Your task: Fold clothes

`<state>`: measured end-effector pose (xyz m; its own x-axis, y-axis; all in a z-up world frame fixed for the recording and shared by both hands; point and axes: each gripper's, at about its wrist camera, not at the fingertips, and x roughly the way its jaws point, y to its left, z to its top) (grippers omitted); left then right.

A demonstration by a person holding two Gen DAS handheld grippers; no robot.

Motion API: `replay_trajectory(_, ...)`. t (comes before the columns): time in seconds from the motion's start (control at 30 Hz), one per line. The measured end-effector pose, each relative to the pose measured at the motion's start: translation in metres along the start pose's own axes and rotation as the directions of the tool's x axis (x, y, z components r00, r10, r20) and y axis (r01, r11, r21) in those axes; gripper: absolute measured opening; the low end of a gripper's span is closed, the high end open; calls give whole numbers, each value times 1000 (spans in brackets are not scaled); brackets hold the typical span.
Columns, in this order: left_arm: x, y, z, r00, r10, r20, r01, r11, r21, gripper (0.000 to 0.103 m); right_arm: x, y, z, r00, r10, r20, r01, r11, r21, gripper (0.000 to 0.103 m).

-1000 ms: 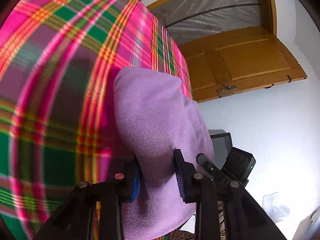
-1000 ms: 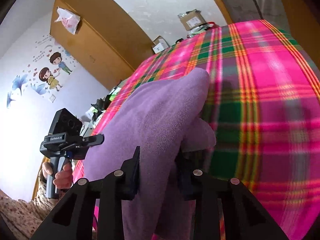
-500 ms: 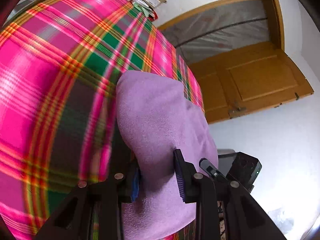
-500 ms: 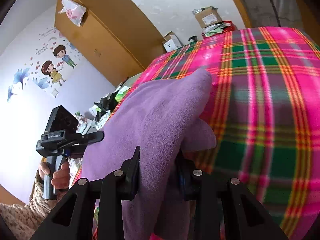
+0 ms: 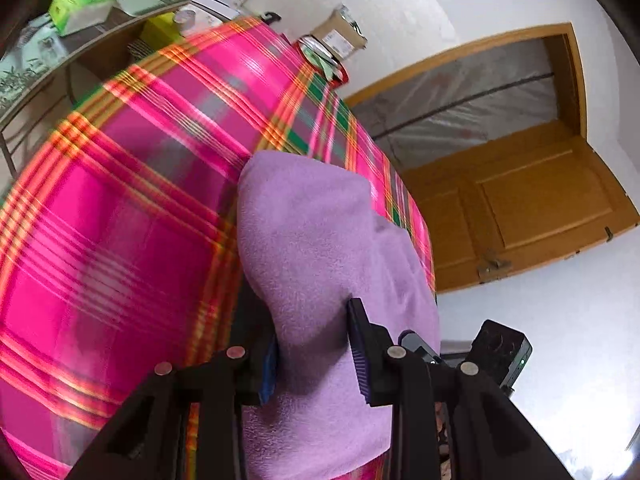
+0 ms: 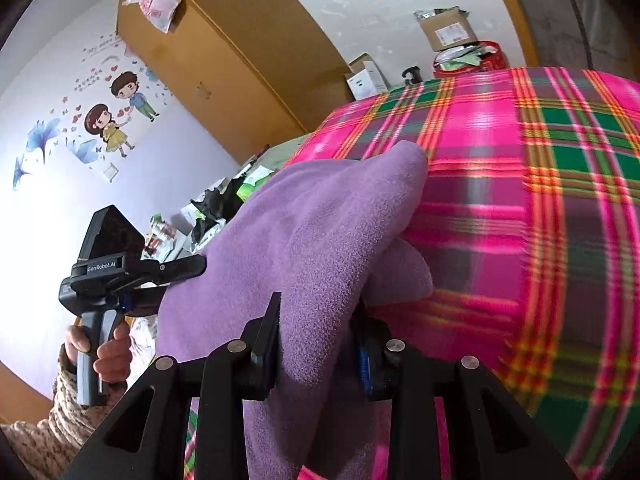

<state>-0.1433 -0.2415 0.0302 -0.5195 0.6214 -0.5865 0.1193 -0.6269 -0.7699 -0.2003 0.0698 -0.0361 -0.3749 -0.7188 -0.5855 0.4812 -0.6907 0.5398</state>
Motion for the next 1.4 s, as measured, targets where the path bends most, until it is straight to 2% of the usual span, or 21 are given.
replay_trajectory(0.23, -14, 21, 20, 998, 48, 38, -47, 999, -27, 31, 34, 12, 10, 1000, 13, -5, -13, 1000, -8, 32)
replay_trajectory(0.4, -20, 26, 29, 992, 102, 73, -102, 995, 0, 31, 52, 20, 11, 1000, 19, 5, -19, 1000, -16, 33)
replay_trajectory(0.7, -17, 49, 29, 994, 89, 56, -87, 996, -27, 34, 70, 13, 5, 999, 4, -36, -4, 1000, 19, 36)
replay_trajectory(0.87, -17, 56, 23, 994, 91, 66, -89, 995, -32, 38, 73, 6, 1, 998, -10, -58, 13, 999, 44, 45)
replay_trajectory(0.97, -19, 58, 19, 992, 99, 80, -98, 995, -21, 38, 70, 3, 0, 998, -8, -68, 12, 998, 57, 46)
replay_trajectory(1.13, -27, 64, 12, 992, 97, 74, -93, 994, -55, 39, 64, 3, -2, 997, -17, -76, 22, 998, 57, 46)
replay_trajectory(1.4, -49, 69, -12, 984, 152, 88, -144, 985, -90, 39, 44, 16, -13, 993, -92, -78, 93, 996, 6, 46)
